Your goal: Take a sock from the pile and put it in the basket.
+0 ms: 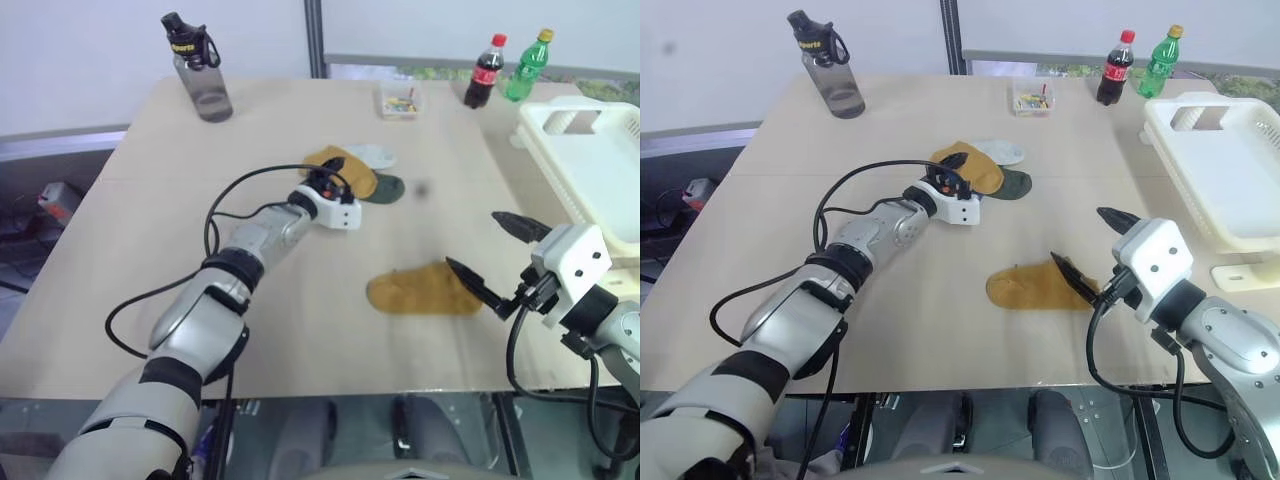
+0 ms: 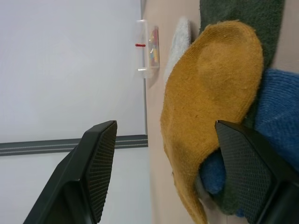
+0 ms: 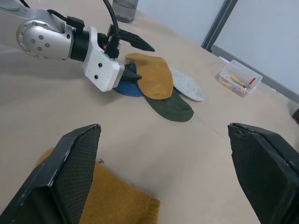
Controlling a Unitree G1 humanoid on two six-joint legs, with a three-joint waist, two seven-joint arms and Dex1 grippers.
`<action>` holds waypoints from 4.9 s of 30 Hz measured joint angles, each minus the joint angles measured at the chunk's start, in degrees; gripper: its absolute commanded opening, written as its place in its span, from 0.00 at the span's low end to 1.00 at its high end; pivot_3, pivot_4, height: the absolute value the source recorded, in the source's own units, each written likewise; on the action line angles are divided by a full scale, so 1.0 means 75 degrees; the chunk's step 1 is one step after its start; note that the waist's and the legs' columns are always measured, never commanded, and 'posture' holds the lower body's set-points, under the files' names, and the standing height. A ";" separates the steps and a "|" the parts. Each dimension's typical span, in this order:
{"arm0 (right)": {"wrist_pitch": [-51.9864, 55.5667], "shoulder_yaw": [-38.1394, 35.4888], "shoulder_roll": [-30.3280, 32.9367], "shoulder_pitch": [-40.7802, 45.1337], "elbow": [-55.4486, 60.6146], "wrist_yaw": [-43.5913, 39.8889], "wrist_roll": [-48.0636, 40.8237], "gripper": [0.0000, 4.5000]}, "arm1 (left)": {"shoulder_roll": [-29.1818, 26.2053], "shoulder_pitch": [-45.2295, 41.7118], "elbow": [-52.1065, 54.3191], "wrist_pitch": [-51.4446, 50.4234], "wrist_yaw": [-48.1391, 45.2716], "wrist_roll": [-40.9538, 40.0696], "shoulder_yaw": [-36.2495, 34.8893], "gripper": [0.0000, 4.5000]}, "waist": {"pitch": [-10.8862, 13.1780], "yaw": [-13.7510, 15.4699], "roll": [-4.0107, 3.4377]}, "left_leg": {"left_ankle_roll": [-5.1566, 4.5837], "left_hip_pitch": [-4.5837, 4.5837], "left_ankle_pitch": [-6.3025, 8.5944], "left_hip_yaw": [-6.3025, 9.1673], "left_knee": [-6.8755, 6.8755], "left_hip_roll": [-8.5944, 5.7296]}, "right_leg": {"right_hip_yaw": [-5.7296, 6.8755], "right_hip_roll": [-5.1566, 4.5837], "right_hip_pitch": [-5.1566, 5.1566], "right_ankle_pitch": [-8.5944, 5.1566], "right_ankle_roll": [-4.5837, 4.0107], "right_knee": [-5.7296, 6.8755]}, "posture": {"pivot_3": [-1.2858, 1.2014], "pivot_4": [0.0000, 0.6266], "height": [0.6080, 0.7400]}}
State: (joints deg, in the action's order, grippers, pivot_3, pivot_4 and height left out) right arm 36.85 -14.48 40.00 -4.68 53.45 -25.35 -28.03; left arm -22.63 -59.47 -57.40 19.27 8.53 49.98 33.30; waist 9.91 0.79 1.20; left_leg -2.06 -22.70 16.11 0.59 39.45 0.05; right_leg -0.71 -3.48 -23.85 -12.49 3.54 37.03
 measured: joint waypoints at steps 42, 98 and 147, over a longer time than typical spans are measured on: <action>-0.0023 0.0101 -0.0204 -0.0100 0.0055 0.0191 0.0173 1.00 | 0.0096 -0.0322 -0.0760 0.0094 -0.0123 -0.0171 0.0121 0.01 | -0.0001 -0.0006 0.0001 | 0.0000 0.0000 0.0000 -0.0001 0.0001 0.0000 | -0.0001 0.0000 -0.0001 0.0000 0.0001 0.0003 | 0.52 0.24 1.00; -0.0087 0.1497 -0.0289 0.0900 -0.1035 -0.0595 0.0137 1.00 | -0.0648 0.4369 0.7709 -1.0123 -0.6796 -0.9631 -0.5486 0.83 | -0.0006 -0.0170 -0.0003 | -0.0001 0.0077 0.0000 0.0003 -0.0014 0.0035 | -0.0054 0.0023 0.0035 -0.0002 -0.0005 0.0004 | 0.52 0.24 1.00; 0.0728 0.1252 -0.1174 -0.0104 -0.0385 0.0568 0.0371 1.00 | 0.1717 0.2603 0.6809 -1.0409 -0.5043 -1.0193 -0.2982 0.74 | -0.0022 -0.0123 0.0019 | -0.0003 0.0039 0.0000 0.0006 -0.0011 0.0019 | -0.0053 0.0013 0.0004 0.0001 -0.0007 -0.0011 | 0.52 0.24 1.00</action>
State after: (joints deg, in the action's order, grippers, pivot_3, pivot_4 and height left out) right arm 42.31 -5.10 31.19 -5.47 50.56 -21.09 -25.25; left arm -9.75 -39.94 -6.34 -58.80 -29.30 -26.47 10.93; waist 9.75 -0.13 1.34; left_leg -2.09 -22.40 16.11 0.63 39.37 0.20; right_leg -1.10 -3.38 -23.82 -12.48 3.49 36.94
